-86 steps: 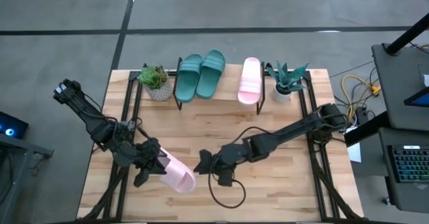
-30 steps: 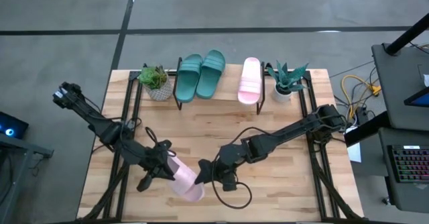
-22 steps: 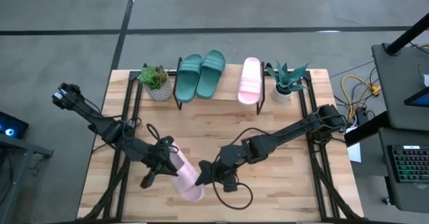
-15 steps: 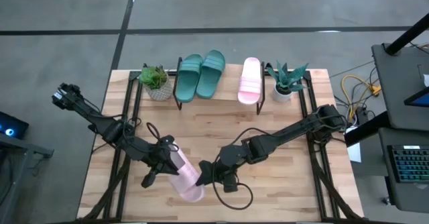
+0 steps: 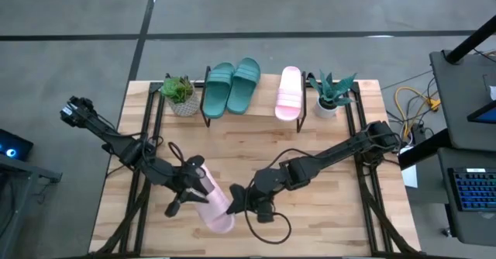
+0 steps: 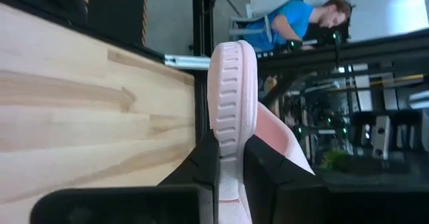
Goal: Pick and place slides into the shelf
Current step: Put the pink slide on the shelf
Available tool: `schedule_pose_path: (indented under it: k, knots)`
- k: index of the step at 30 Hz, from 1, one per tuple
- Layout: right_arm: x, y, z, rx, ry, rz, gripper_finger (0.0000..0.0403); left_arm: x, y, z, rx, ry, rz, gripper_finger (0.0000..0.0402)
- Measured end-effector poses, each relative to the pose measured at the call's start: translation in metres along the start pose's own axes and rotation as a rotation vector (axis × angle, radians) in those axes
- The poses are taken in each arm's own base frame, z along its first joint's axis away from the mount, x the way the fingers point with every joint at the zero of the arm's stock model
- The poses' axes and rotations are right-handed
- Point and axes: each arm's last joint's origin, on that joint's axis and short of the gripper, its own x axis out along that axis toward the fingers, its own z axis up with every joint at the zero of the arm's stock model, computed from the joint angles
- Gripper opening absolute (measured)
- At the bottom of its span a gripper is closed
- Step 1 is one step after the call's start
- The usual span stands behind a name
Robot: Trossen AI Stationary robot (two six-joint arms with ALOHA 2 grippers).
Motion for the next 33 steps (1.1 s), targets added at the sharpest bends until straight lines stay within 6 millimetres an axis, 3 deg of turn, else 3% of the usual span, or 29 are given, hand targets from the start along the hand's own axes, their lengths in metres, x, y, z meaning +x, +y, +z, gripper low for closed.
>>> schedule_pose_path:
  k: [8,13,19,27,33]
  knots:
    - [-0.002,-0.002,0.001,0.002,0.144,-0.033,0.0031,-0.011,0.001,0.004,0.066,-0.051,0.046,0.0202]
    - [-0.006,-0.006,0.001,0.044,0.189,-0.059,0.0030,-0.024,0.002,0.008,0.080,-0.090,0.049,0.0260]
    - [-0.006,-0.007,-0.002,0.046,0.321,-0.092,0.0029,-0.042,0.002,0.014,0.069,-0.143,0.048,0.0269]
    - [-0.010,-0.003,-0.004,0.112,0.394,-0.040,0.0026,-0.086,-0.002,0.043,0.194,-0.304,0.088,0.0269]
    - [-0.015,-0.006,-0.003,0.149,0.462,-0.086,0.0026,-0.094,-0.001,0.048,0.308,-0.329,0.186,0.0269]
